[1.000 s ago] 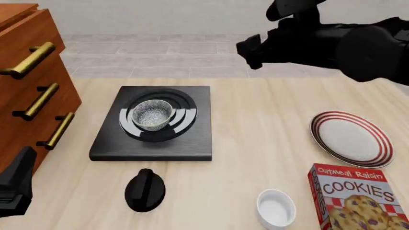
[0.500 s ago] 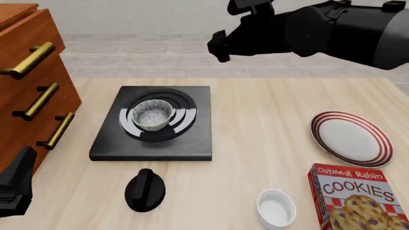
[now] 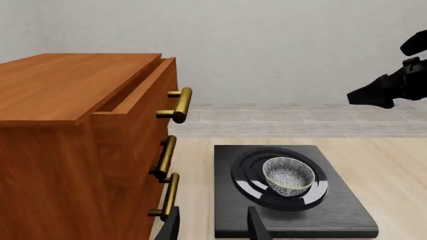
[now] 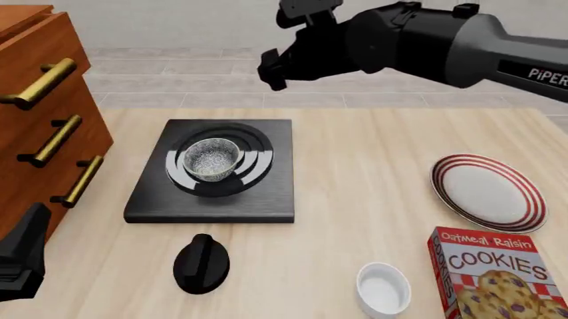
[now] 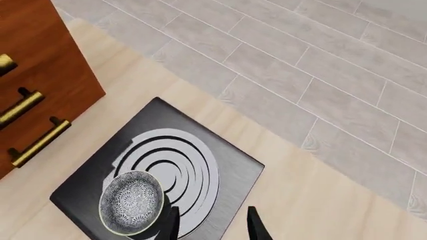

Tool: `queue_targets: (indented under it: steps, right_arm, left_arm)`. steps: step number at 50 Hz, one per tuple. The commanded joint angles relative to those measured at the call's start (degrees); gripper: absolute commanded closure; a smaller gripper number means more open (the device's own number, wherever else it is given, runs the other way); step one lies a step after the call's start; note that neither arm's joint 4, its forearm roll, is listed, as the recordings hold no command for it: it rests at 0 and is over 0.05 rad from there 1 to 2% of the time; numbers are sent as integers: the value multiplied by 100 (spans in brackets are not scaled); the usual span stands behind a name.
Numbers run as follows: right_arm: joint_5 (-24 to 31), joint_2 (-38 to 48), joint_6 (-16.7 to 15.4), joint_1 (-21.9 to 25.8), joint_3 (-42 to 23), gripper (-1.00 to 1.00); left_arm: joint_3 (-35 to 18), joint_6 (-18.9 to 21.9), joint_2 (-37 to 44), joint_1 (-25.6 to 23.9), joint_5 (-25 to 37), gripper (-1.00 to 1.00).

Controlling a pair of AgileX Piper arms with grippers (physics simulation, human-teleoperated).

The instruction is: Pick the akita bowl on the stove and place it on the plate.

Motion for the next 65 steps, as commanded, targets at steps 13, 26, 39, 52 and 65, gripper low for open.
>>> queue_targets:
  steps: [13, 26, 39, 52, 65]
  right_arm:
    - [169, 362, -20, 279, -431, -100]
    - [101, 471, 34, 533, -362, -100]
    - [-15, 586, 115, 625, -315, -100]
    - [-218, 678, 265, 713, -172, -100]
    - [-527, 718, 448, 816, 127, -100]
  left_arm:
    - [0, 0, 0, 0, 0, -100]
    - [0, 0, 0, 0, 0, -100]
    - [0, 0, 0, 0, 0, -100]
    - [0, 0, 0, 0, 0, -100]
    - [0, 0, 0, 0, 0, -100]
